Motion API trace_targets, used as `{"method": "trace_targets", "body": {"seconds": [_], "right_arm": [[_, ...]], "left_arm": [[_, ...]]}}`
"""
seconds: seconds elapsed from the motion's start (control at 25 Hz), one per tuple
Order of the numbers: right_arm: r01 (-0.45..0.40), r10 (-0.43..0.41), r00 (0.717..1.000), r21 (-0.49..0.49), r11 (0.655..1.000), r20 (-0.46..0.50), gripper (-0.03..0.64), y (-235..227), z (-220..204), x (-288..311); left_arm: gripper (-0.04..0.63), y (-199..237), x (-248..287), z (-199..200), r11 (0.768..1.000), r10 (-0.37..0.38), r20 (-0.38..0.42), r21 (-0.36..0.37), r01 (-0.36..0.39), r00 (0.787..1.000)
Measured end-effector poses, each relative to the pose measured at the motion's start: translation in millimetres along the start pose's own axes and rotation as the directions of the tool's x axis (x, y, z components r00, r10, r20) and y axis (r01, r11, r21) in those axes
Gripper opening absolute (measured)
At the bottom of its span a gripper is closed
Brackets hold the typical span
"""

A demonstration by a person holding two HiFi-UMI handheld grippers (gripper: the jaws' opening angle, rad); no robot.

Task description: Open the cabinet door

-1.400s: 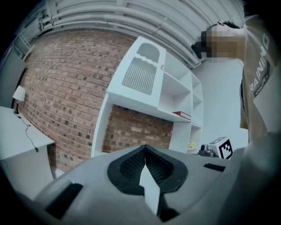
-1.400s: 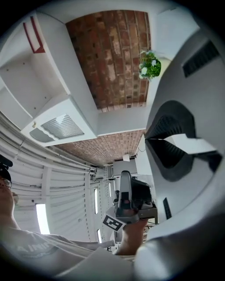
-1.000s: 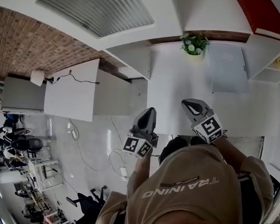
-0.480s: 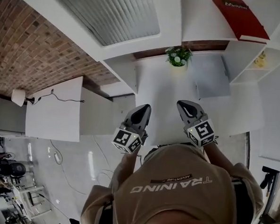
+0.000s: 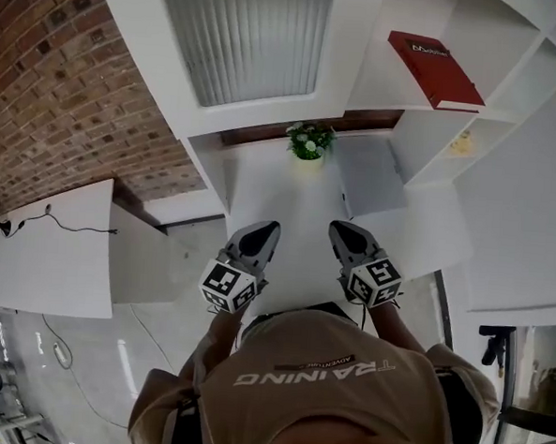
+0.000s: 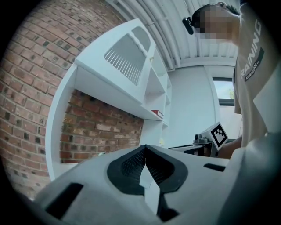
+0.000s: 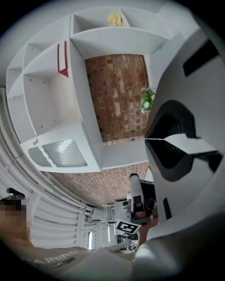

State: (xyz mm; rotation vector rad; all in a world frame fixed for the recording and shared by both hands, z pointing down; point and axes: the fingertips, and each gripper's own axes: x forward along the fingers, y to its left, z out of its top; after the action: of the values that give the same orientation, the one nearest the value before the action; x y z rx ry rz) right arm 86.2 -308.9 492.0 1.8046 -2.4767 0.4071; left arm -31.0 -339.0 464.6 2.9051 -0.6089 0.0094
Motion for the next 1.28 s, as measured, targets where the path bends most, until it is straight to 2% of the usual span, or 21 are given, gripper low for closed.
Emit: {"method": "trace_targets", "body": {"seconds": [0.12, 0.24, 0.44, 0.6, 0.76, 0.88, 1.0, 1.12, 1.28], "right_arm": [[0.013, -0.012, 1.0, -0.017, 1.0, 0.015, 0.015, -8, 12, -5], [0.012, -0.007, 0.997, -0.056, 0.998, 0.078, 0.015, -12, 38, -5], [-0.023, 0.041, 0.989, -0.129, 0.991, 0.144, 0.015, -12, 73, -8], [-0.047, 0.078, 0.982, -0.172, 0.984, 0.174, 0.015, -11, 95, -10], [-0.055, 0.118, 0.957, -0.234, 0.971, 0.264, 0.015, -10, 145, -10], [-0.065, 0.146, 0.942, -0.263, 0.963, 0.301, 0.015, -9, 175, -11], [-0.07, 0.161, 0.944, -0.3, 0.951, 0.288, 0.015, -11, 194, -8], [-0.07, 0.169, 0.948, -0.343, 0.937, 0.268, 0.015, -14, 205, -4], [-0.1, 0.193, 0.95, -0.347, 0.933, 0.245, 0.017, -16, 214, 3]], "left_arm": [[0.008, 0, -2, 10, 0.999, 0.01, 0.01, -0.032, -0.01, 1.0], [0.008, 0, -1, 38, 0.996, 0.007, 0.056, -0.092, -0.002, 0.998], [0.008, -13, 6, 91, 0.999, 0.021, 0.124, 0.026, -0.024, 0.992], [0.008, -17, 12, 117, 0.994, 0.032, 0.14, 0.102, -0.047, 0.99], [0.008, -20, 18, 142, 0.985, 0.042, 0.171, 0.156, -0.069, 0.984], [0.008, -28, 23, 149, 0.984, 0.039, 0.171, 0.167, -0.068, 0.984], [0.008, -30, 22, 147, 0.984, 0.061, 0.177, 0.156, -0.089, 0.982], [0.008, -23, 15, 137, 0.987, 0.103, 0.186, 0.106, -0.124, 0.977], [0.008, -18, 7, 137, 0.985, 0.129, 0.188, 0.085, -0.147, 0.974]]}}
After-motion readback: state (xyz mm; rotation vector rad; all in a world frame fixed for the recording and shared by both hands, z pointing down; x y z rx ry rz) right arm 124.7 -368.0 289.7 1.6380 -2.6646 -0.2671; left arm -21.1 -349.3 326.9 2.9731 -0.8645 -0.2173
